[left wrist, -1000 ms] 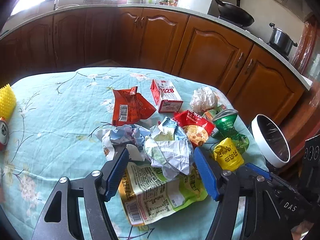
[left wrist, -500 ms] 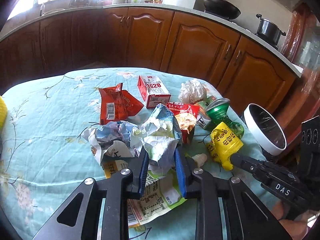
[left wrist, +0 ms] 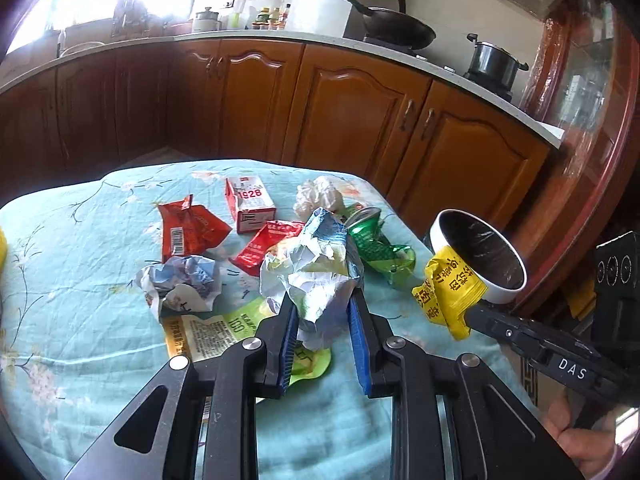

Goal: Collect trash
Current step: 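Carry the paper and yellow bag over the bin and open both grippers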

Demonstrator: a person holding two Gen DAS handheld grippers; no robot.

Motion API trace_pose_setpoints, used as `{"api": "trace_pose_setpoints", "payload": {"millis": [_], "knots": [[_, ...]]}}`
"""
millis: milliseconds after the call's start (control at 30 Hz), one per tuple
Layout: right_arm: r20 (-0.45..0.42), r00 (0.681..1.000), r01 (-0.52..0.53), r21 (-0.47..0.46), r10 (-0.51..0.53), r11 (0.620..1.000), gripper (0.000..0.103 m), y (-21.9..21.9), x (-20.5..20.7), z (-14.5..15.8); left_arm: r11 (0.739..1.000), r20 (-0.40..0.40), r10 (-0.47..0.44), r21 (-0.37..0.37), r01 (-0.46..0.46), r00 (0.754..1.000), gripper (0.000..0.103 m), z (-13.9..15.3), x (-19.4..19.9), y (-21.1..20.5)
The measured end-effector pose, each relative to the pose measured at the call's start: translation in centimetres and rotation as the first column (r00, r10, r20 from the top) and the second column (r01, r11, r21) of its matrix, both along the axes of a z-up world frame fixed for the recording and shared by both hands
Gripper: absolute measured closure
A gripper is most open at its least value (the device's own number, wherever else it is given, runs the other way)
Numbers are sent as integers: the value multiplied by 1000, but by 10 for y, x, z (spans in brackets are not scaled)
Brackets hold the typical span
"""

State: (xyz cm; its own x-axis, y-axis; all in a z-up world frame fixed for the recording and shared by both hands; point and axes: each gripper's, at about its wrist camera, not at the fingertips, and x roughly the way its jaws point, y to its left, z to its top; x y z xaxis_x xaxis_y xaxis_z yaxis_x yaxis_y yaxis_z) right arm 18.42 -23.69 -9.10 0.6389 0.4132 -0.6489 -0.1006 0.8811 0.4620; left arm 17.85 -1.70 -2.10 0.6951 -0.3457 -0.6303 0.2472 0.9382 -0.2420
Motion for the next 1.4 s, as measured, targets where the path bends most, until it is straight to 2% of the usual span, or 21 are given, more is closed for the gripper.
{"api": "trace_pose_setpoints", "payload": {"millis": [600, 1033, 1400], "knots": [[6, 980, 197, -25, -197, 980, 100, -93, -23, 5, 984, -21, -169, 45, 170, 985, 80, -3, 14, -93], [7, 960, 280, -57, -280, 958, 100, -146, -12, 4, 966, -18, -249, 71, 250, 968, 80, -5, 54, -145], [-21, 955, 292, -83, -295, 953, 100, -178, 15, -3, 948, -40, -306, 77, 309, 951, 80, -11, 103, -197]]}}
